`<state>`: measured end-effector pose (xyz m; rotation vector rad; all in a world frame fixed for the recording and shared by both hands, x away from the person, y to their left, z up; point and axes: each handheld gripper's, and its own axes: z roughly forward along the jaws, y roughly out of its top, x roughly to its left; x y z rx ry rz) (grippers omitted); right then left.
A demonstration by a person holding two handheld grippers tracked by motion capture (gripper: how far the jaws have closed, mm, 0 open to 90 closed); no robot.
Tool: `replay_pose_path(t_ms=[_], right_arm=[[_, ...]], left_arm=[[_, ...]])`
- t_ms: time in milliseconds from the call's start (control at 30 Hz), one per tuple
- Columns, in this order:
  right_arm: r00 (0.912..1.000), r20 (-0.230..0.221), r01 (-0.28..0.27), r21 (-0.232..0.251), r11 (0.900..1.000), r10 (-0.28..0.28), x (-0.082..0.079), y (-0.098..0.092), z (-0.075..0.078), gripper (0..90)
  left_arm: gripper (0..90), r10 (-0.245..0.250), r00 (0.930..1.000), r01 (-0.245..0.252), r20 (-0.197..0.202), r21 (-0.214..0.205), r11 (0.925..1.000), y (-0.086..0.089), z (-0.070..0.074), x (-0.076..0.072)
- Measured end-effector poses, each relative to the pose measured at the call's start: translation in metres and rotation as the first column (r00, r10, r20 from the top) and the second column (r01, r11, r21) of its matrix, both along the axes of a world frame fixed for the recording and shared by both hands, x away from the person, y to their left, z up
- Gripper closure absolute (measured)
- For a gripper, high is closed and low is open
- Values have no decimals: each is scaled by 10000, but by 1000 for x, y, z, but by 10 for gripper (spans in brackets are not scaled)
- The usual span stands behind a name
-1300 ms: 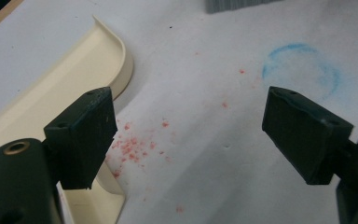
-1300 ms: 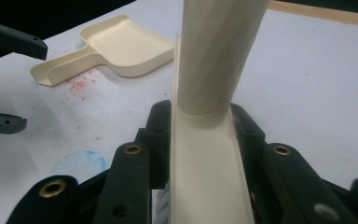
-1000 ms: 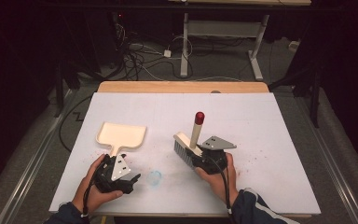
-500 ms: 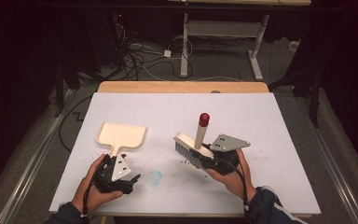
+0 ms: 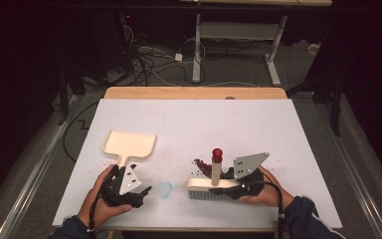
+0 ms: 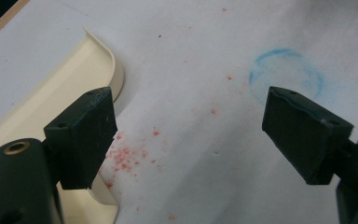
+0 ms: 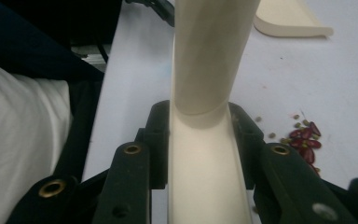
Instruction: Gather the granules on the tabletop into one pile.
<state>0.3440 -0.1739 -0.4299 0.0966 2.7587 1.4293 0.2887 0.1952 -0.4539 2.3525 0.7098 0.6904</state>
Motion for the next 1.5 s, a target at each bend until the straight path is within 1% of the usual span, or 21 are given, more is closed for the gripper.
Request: replay_pose_path(t_ms=[67, 167, 233, 267, 333, 400, 467, 567, 667, 767, 900, 933, 967, 1000, 1067, 1233, 1267, 1333, 1400, 1500], right_arm=[[9998, -152, -89, 135, 9999, 91, 11, -1, -3, 668], [9997, -179, -158, 269, 9995, 163, 28, -1, -6, 665], [9996, -166, -230, 274, 9994, 235, 38, 2, -8, 659], [9992, -288, -255, 291, 9993, 263, 42, 4, -9, 658], [9988, -273, -393, 264, 9989, 400, 49, 8, -11, 654], [9980, -399, -482, 301, 9984, 494, 55, 12, -12, 651], [9980, -402, -489, 158, 9987, 495, 59, 15, -13, 647], [9985, -390, -373, 307, 9988, 385, 63, 17, -12, 650], [9995, -228, -193, 454, 9988, 203, 67, 17, -9, 660], [9999, -122, 58, 617, 9981, -50, 68, 16, -6, 666], [9993, 87, 359, 590, 9976, -364, 67, 14, -3, 668], [9992, 66, 388, 629, 9973, -393, 67, 14, -3, 668], [9991, 47, 421, 651, 9970, -425, 67, 13, -2, 668], [9983, 109, 557, 616, 9965, -564, 67, 13, -2, 668], [9972, 230, 692, 596, 9958, -707, 65, 12, 0, 668], [9953, 383, 855, 827, 9929, -889, 57, 10, 9, 668], [9938, 438, 980, 829, 9917, -1019, 55, 9, 11, 668], [9878, 647, 1356, 854, 9871, -1413, 48, 7, 16, 668], [9826, 680, 1659, 954, 9815, -1727, 42, 3, 22, 668], [9657, 841, 2351, 1192, 9646, -2457, 32, -3, 29, 669]], left_arm=[[170, 17, 10000, -17, -59, -59, 10000, 0, -1, 1], [170, 1, 10000, -2, -97, -49, 10000, -1, -2, 2], [170, -36, 9999, 35, -150, -71, 10000, -1, -2, 2], [170, -39, 9999, 38, -166, -82, 10000, -1, -2, 2], [170, -15, 9998, 13, -175, -117, 9999, -1, -2, 2], [170, -3, 9998, 0, -202, -138, 9999, -1, -2, 2], [170, 7, 9998, -10, -221, -138, 9999, 0, -3, 2], [170, -21, 9997, 19, -238, -114, 9999, 0, -3, 2], [170, -24, 9997, 21, -235, -149, 9999, 0, -3, 2], [170, -31, 9997, 28, -244, -141, 9999, -1, -3, 2], [170, -54, 9996, 51, -264, -112, 9999, -2, -3, 3], [170, -79, 9996, 78, -275, -62, 10000, -2, -3, 3], [170, -78, 9996, 75, -273, -103, 9999, -2, -3, 3], [170, -116, 9996, 114, -274, -88, 9999, -2, -3, 3], [170, -127, 9996, 126, -257, -76, 9999, -2, -3, 3], [170, -74, 9998, 71, -202, -132, 9999, -2, -3, 2], [170, -78, 9998, 76, -189, -136, 9999, -1, -2, 2], [170, -41, 9999, 39, -161, -122, 9999, -1, -2, 2], [170, -1, 9999, -1, -129, -124, 9999, 0, -1, 1], [170, 46, 9999, -47, -100, -103, 9999, 2, -1, 1]])
